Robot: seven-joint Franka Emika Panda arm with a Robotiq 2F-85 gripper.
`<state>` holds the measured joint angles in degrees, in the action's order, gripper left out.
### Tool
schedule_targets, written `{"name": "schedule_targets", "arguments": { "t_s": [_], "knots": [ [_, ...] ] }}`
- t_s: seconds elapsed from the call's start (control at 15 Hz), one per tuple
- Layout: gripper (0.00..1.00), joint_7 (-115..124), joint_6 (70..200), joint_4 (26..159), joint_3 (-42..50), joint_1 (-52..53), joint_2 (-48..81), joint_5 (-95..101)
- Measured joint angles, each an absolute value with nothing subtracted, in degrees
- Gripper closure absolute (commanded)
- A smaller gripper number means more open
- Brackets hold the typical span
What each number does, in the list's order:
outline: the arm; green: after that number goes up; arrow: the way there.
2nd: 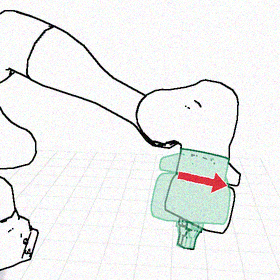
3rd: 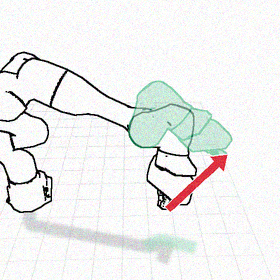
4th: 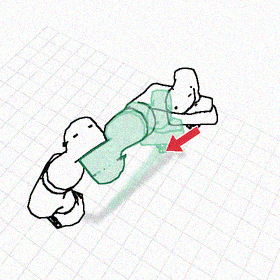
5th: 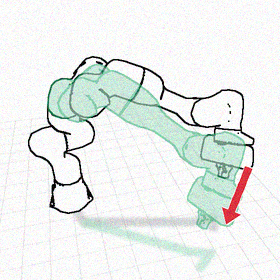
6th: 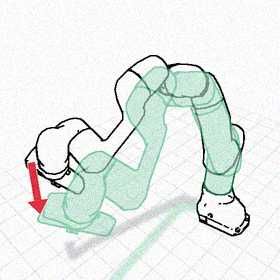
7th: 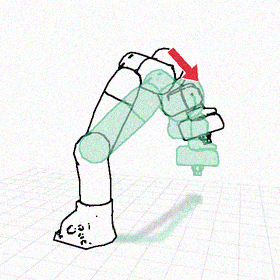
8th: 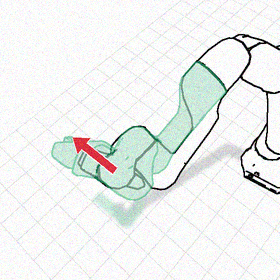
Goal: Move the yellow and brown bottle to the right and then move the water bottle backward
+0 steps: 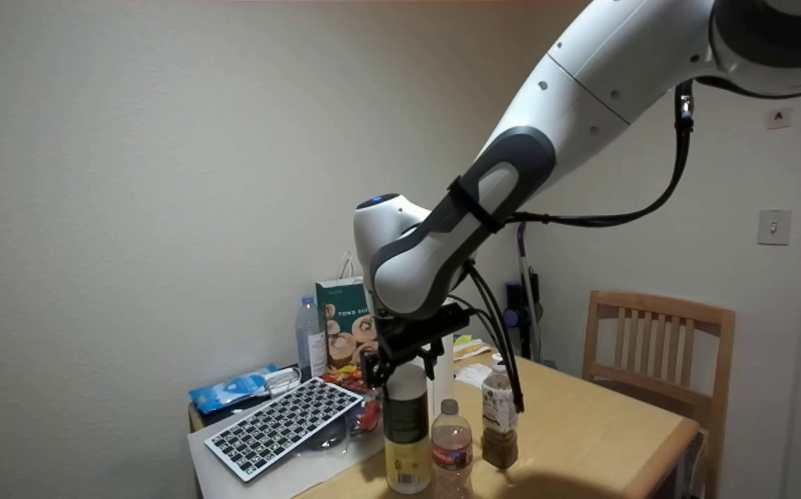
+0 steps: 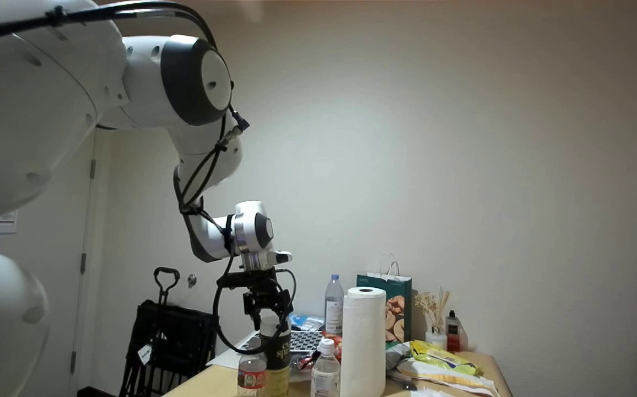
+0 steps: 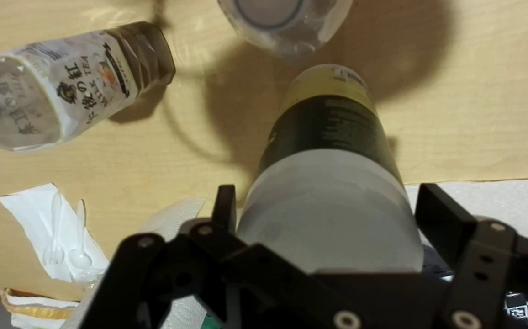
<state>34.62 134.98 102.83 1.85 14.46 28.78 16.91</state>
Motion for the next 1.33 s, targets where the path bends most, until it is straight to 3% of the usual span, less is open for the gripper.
{"name": "schedule_targets", "arguments": {
  "t_s": [0.27, 0.33, 0.53, 1.33],
  "knots": [
    [0.00, 34.6, 135.0, 102.8, 1.9, 14.6, 28.8, 16.9],
    [0.25, 34.6, 135.0, 102.8, 1.8, 14.6, 28.8, 16.9],
    [0.36, 34.2, 135.0, 102.7, 1.8, 14.6, 28.9, 16.5],
    [0.38, 37.1, 134.7, 103.1, 3.6, 15.8, 26.5, 17.1]
  ]
}}
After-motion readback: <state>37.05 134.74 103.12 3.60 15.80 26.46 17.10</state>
